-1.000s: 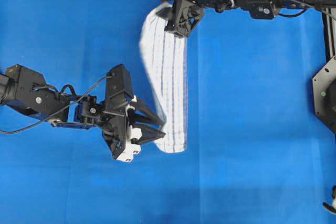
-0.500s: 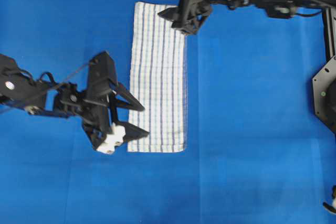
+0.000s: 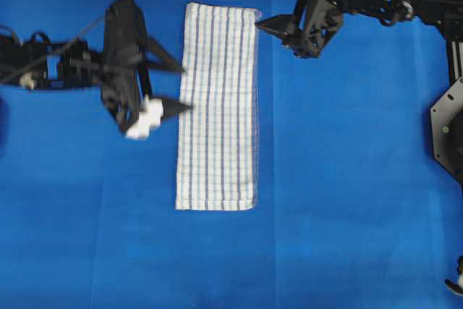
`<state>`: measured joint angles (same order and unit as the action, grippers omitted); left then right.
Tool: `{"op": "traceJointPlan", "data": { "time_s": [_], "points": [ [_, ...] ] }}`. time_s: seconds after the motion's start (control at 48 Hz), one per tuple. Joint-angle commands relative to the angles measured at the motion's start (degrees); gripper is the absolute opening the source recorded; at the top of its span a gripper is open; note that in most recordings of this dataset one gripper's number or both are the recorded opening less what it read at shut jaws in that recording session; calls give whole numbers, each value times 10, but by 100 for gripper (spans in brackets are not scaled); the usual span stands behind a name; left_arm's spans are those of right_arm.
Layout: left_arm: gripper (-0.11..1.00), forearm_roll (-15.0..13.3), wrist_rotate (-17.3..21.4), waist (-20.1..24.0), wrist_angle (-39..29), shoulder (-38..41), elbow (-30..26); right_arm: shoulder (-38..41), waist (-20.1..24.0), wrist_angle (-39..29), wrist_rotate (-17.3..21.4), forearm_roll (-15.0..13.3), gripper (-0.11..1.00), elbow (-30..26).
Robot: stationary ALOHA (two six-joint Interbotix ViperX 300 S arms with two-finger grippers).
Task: Fold the blue towel.
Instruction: 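Lower the strip, open both grippers, and move them to the top, then grasp the strip's top corners with both grippers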
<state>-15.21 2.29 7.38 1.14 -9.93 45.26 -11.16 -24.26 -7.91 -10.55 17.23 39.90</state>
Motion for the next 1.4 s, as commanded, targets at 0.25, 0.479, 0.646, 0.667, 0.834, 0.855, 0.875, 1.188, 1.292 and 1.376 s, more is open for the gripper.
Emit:
{"op": "traceJointPlan", "data": {
  "time_s": [0.25,0.479,0.646,0.667,0.834,0.855,0.875,1.188,1.292,1.376],
  "points": [
    [85,2,51,75,-3,-13,-9,-36,1,5,34,2,87,23],
    [85,1,52,76,-2,-12,-9,-31,1,9,35,2,87,20],
    [85,1,62,106,12,1,-11,-7,-10,29,39,2,87,20],
    [85,2,64,112,16,4,-11,-1,-12,33,40,2,87,19],
    [85,2,85,150,61,52,-11,69,-29,71,59,4,87,10],
    [85,1,87,154,68,59,-11,77,-30,76,62,5,87,8],
    [85,2,88,157,73,66,-11,85,-31,80,63,5,87,6],
    [85,1,92,196,181,181,-33,171,-38,154,72,38,87,-12],
    [85,1,92,203,196,217,-45,193,-38,168,71,53,87,-17],
    [85,2,92,207,202,242,-56,208,-38,178,72,63,87,-18]
  ]
}}
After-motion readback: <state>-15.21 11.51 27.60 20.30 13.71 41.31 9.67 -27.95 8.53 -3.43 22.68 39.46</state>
